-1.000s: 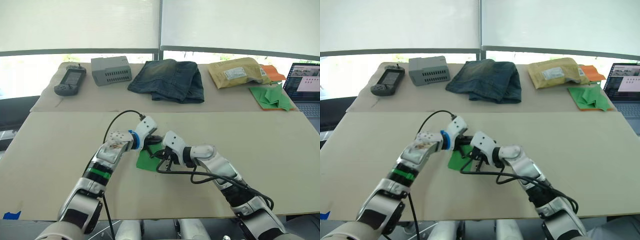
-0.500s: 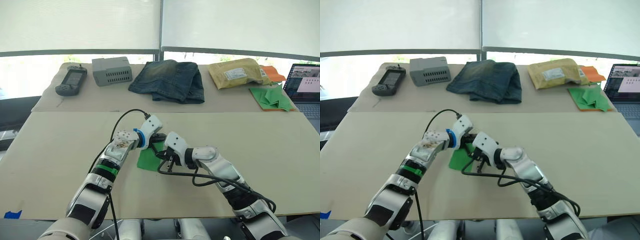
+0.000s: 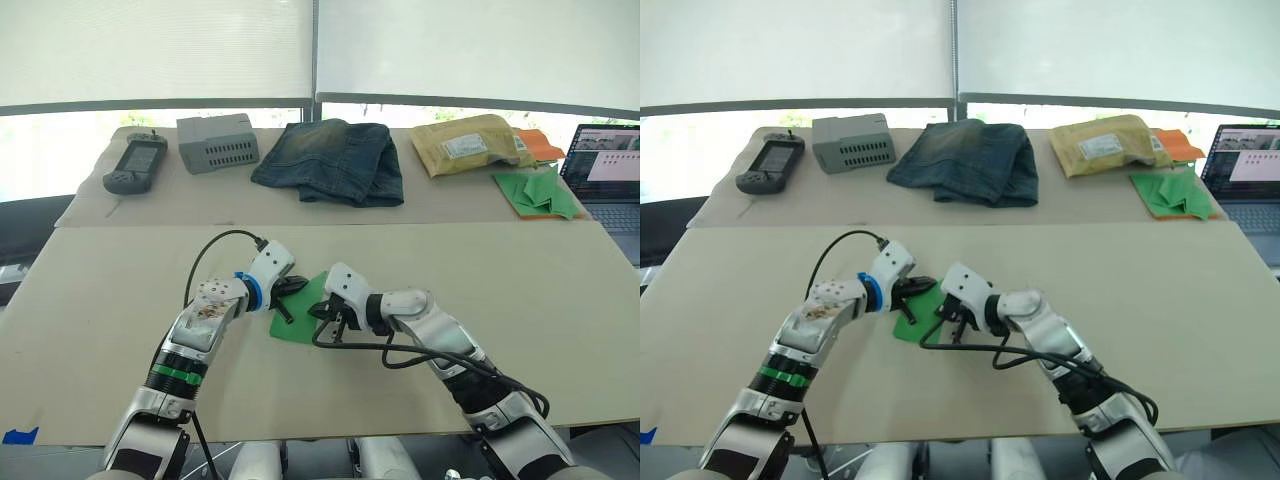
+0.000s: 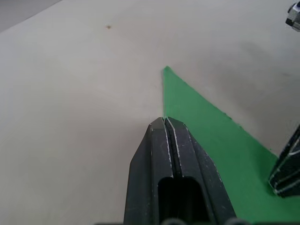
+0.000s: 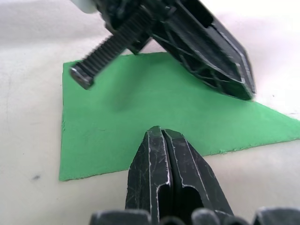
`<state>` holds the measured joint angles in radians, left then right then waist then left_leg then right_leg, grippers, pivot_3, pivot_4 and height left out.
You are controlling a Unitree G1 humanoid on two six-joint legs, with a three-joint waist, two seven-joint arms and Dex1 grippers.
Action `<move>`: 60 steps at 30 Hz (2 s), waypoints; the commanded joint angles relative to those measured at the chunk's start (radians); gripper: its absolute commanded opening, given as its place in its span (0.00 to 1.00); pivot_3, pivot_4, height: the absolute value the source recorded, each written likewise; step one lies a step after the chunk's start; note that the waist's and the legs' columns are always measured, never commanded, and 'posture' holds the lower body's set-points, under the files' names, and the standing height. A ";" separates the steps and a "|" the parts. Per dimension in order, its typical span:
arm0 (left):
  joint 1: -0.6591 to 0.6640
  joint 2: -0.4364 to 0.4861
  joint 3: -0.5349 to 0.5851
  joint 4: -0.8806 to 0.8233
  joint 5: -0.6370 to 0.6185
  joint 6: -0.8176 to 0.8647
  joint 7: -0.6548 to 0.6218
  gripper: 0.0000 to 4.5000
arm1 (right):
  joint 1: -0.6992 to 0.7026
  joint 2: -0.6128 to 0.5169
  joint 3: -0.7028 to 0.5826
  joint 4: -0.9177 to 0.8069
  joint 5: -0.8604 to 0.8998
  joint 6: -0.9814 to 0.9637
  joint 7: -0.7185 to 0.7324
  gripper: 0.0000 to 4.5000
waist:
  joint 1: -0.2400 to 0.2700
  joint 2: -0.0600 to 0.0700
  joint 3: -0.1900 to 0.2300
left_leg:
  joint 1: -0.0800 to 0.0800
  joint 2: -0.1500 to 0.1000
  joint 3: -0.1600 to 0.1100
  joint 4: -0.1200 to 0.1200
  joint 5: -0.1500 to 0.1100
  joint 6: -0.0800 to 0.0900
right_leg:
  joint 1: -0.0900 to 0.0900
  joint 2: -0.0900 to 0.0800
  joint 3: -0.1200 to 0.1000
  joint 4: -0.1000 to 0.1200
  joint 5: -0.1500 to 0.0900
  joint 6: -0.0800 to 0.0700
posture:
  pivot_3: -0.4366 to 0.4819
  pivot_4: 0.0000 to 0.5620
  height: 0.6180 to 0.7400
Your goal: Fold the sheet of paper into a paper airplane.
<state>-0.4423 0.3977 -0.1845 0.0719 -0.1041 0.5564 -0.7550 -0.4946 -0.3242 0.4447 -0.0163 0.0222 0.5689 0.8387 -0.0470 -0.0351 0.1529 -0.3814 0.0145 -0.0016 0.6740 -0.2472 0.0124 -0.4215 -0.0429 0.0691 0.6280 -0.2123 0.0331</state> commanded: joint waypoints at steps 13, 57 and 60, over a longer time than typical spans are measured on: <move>0.222 0.164 0.036 -0.301 -0.081 0.254 0.003 0.00 | 0.015 -0.014 0.038 0.040 -0.006 0.027 0.023 0.00 | 0.001 0.000 0.000 | 0.005 0.001 0.000 -0.006 0.000 0.000 | 0.001 -0.001 0.001 0.000 -0.001 -0.002 | 0.48 0.27 0.91; -0.193 0.154 0.201 -0.080 -0.441 0.777 0.088 0.62 | 0.126 -0.247 -0.179 -0.378 0.068 0.108 -0.066 0.00 | 0.009 -0.008 0.012 | -0.010 -0.002 -0.001 -0.005 0.000 0.000 | -0.010 -0.001 -0.001 -0.002 -0.001 -0.002 | 0.48 0.27 0.91; -0.336 0.128 0.253 0.076 -0.519 0.970 0.042 0.62 | 0.141 -0.247 -0.187 -0.382 0.054 0.095 -0.097 0.00 | 0.004 -0.009 0.012 | -0.010 -0.002 0.000 -0.005 0.000 0.000 | -0.012 0.000 0.000 -0.001 -0.001 -0.002 | 0.48 0.27 0.91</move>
<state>-0.7266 0.5313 0.0272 0.1035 -0.5784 1.4373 -0.6898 -0.3551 -0.5658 0.2812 -0.3605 0.0863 0.6827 0.7614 -0.0427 -0.0436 0.1646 -0.3918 0.0123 -0.0022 0.6689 -0.2468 0.0121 -0.4338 -0.0430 0.0685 0.6285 -0.2134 0.0314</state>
